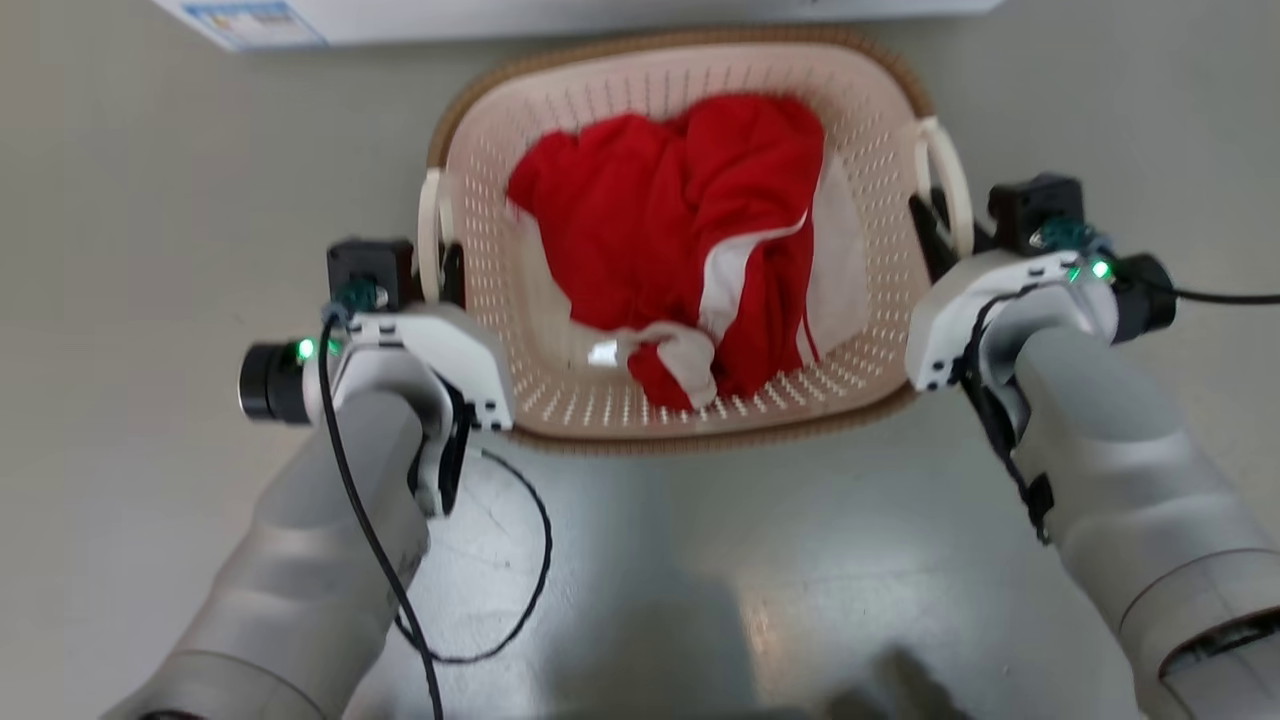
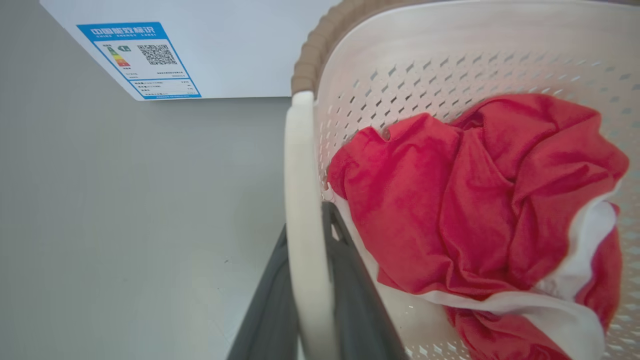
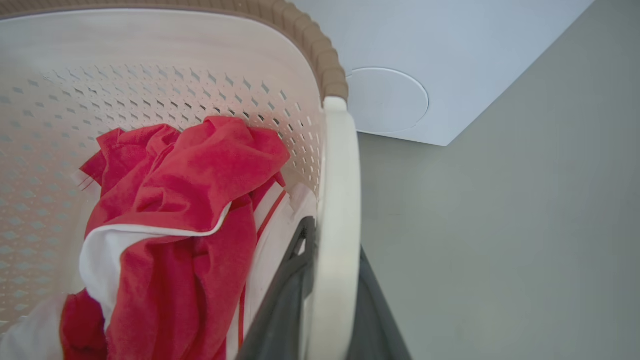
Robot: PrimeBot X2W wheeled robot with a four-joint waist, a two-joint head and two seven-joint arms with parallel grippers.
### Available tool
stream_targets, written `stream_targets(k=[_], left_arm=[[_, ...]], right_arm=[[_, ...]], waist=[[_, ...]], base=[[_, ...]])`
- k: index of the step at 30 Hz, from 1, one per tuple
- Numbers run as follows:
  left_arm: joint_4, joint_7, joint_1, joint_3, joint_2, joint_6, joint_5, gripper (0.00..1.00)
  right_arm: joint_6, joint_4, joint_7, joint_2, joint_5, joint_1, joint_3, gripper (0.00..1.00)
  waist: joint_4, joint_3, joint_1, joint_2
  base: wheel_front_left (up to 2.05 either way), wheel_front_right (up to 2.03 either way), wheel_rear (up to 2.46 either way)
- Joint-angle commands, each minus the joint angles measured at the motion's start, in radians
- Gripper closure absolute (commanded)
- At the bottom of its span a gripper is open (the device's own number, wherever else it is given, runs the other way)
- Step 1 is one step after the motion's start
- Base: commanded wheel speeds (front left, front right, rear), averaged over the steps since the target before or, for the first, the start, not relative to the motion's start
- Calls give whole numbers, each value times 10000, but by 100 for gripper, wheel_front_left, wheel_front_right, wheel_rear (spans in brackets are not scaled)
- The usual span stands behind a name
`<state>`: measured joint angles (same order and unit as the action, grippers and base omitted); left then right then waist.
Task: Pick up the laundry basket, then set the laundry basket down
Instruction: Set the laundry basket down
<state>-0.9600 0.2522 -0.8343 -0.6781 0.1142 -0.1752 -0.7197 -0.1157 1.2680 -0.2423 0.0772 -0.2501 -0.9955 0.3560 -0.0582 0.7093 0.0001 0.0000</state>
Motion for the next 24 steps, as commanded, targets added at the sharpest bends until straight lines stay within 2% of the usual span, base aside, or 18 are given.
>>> stream_targets(k=[1,12,24], left_arm=[[259,95,-361,287,159,107,303,100],[603,95,-1143,1460,-44,456,1580,100],[593,95,-1223,2382,-421,750,2572,100]], right_arm=[[-150,-285,-191,-107,318,11,-17,100],[-150,-1451,-194,-135,2301,137,-2060,100],[-150,-2018,-194,-234,3684,231,-3537,100]], waist=[[64,720,-1,0],[276,2049,-1,0],[432,2441,-1,0]], base=[[0,0,0],[0,0,0],[0,0,0]])
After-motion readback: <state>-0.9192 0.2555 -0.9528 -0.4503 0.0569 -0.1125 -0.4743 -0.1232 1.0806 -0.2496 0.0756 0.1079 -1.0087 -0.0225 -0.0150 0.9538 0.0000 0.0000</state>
